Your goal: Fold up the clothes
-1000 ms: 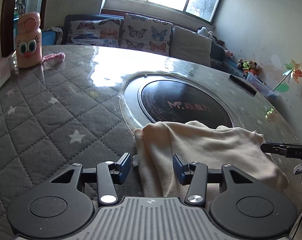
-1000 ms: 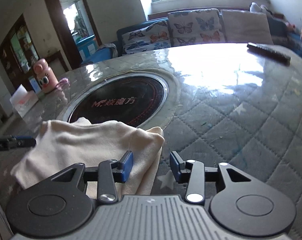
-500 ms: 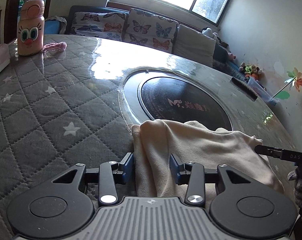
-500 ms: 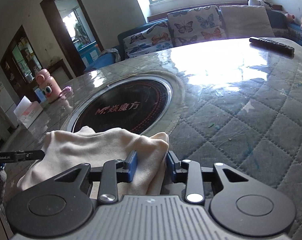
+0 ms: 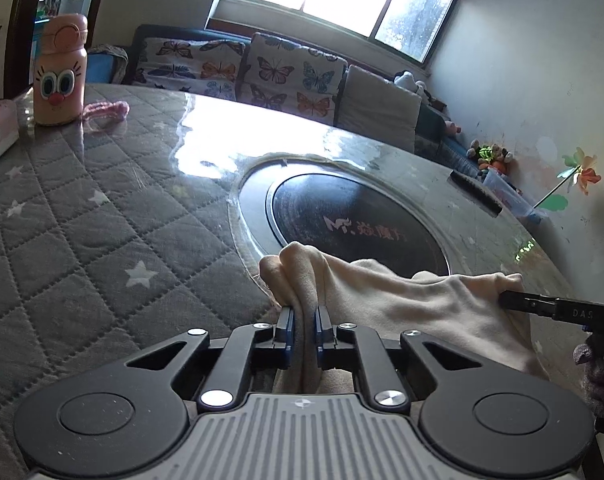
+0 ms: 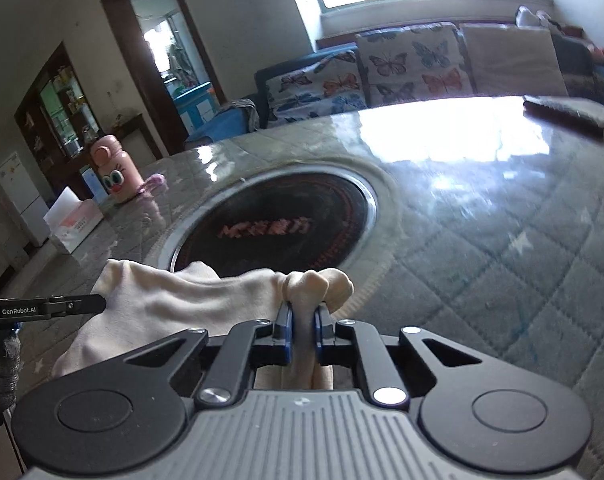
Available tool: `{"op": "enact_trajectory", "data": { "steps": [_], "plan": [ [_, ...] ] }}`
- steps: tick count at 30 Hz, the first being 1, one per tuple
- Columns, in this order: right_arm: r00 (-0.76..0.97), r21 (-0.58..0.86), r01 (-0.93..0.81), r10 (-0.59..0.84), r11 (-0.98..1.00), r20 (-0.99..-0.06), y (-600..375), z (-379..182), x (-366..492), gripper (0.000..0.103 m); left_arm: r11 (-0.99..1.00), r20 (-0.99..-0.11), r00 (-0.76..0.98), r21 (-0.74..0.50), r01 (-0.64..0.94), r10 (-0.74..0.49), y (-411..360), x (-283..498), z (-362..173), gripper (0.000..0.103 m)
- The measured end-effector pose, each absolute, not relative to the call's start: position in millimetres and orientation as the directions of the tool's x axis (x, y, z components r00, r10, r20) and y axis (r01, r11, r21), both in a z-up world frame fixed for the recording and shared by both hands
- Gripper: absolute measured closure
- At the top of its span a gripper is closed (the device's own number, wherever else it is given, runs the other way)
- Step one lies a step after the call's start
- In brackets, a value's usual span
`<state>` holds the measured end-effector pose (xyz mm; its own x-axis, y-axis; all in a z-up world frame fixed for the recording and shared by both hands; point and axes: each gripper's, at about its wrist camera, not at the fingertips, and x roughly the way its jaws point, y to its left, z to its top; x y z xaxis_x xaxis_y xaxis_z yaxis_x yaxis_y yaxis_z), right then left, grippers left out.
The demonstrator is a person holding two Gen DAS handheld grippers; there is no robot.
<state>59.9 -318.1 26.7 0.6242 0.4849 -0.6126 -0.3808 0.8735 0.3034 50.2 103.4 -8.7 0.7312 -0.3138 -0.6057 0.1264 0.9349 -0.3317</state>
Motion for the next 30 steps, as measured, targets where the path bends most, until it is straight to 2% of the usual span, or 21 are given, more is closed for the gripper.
{"op": "enact_trajectory", "data": {
  "steps": [8, 23, 27, 30],
  "plan": [
    [0.596, 0.289, -0.470, 0.542, 0.834, -0.593, -271.6, 45.0, 79.1, 0.094, 0.943, -0.572, 0.784, -0.329, 0.053, -0.243, 145.8, 31.5, 7.1, 0.092],
    [0.478, 0.304, -0.647, 0.682, 0.700, -0.554, -123.0, 56.7, 153.5, 0.095, 0.942, -0.549, 0.835, -0.268, -0.203, 0.024, 255.5, 34.5, 32.6, 0.092],
    [0.451, 0.301, -0.662, 0.685, 0.686, -0.572, -90.6, 50.6, 176.8, 0.095, 0.936, -0.591, 0.803, -0.234, -0.262, 0.077, 269.6, 49.0, 21.6, 0.090],
    [0.469, 0.253, -0.642, 0.632, 0.724, -0.617, -77.8, 37.8, 186.3, 0.091, 0.930, -0.624, 0.774, -0.215, -0.299, 0.105, 277.2, 52.3, 10.3, 0.085]
  ]
}}
